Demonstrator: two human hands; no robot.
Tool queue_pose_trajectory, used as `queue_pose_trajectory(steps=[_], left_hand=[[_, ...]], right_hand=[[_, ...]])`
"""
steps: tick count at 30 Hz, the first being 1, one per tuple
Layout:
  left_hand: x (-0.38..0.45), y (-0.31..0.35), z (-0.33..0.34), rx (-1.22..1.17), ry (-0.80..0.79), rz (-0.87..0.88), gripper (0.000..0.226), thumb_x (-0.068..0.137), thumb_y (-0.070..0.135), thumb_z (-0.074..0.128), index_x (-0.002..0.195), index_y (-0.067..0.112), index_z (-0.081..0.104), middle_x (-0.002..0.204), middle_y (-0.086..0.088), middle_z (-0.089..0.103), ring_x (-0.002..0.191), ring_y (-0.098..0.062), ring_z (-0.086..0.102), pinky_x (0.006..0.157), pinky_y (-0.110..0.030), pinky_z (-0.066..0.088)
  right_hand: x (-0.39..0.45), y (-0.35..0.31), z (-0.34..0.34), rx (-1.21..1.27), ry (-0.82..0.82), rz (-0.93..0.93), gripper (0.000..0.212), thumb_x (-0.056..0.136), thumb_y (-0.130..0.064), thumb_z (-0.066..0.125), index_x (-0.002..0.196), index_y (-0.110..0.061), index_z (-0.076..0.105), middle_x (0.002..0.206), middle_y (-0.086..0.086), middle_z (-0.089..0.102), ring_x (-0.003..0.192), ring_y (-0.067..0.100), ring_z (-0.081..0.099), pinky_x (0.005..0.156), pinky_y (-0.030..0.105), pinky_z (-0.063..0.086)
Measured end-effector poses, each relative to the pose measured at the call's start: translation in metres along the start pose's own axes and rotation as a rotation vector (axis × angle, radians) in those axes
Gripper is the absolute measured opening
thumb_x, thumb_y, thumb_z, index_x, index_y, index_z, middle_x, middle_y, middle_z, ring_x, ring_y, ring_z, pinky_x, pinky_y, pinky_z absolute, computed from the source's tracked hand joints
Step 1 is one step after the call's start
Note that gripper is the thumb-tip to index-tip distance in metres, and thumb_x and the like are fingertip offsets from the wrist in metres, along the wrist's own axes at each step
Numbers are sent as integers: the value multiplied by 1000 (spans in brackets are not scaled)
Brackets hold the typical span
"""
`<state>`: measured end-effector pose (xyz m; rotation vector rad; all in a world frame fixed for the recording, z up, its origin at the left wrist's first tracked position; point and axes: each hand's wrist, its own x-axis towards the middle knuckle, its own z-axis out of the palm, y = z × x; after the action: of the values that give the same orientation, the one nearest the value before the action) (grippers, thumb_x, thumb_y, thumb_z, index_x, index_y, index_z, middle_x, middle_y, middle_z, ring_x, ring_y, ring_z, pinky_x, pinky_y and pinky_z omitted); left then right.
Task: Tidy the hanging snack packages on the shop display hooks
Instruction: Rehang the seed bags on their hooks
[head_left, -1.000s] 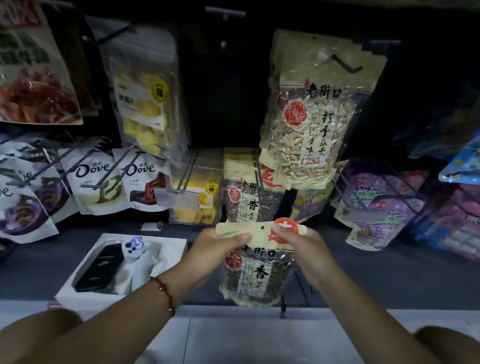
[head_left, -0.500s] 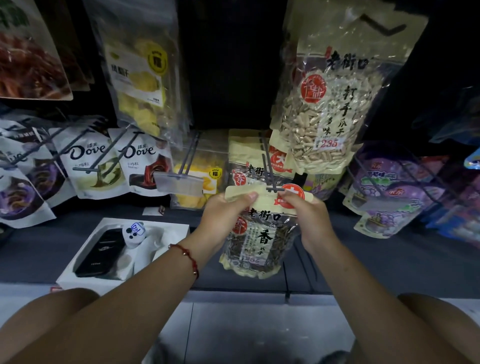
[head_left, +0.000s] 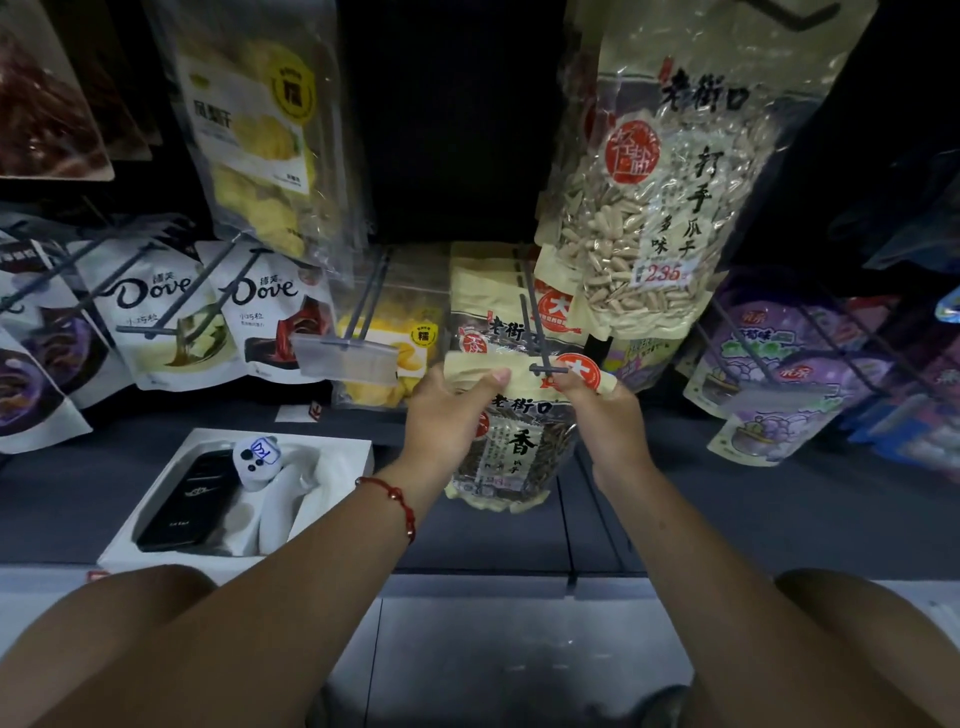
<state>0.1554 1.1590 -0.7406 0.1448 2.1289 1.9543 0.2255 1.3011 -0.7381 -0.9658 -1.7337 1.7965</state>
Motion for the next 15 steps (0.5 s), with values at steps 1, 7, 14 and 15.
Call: queue_pose_trajectory(steps=[1, 7, 14, 15], left_hand=[[-3, -3, -2, 13, 1, 21, 43, 84, 40, 78, 116, 18, 59, 102, 11, 67, 97, -9, 64, 74, -20, 47], [-12, -32, 3, 149, -67, 129, 71, 78, 25, 85, 133, 24, 39, 119, 11, 58, 110, -6, 59, 90, -25, 52], [14, -31, 31, 91, 31, 117, 95, 82, 22, 81, 152, 22, 17, 132, 7, 52, 121, -13, 52, 102, -32, 43], [19, -32, 34, 89, 50, 106, 94, 81, 23, 82, 151, 23, 18, 131, 5, 54, 120, -14, 53, 103, -32, 44]], right_hand=[[1, 4, -1, -11, -7, -22, 29, 81, -36, 78, 102, -18, 70, 100, 0, 76, 95, 17, 72, 82, 36, 57], [-10, 41, 5, -80, -139, -17, 89, 62, -52, 80, 141, -28, 45, 131, -6, 64, 119, 12, 61, 100, 38, 50], [7, 38, 17, -188, -26, -10, 81, 70, -43, 81, 138, -20, 43, 127, 1, 61, 113, 20, 61, 97, 41, 52], [13, 36, 19, -200, -20, 4, 81, 75, -41, 79, 141, -18, 39, 129, 2, 60, 114, 22, 61, 98, 42, 51]])
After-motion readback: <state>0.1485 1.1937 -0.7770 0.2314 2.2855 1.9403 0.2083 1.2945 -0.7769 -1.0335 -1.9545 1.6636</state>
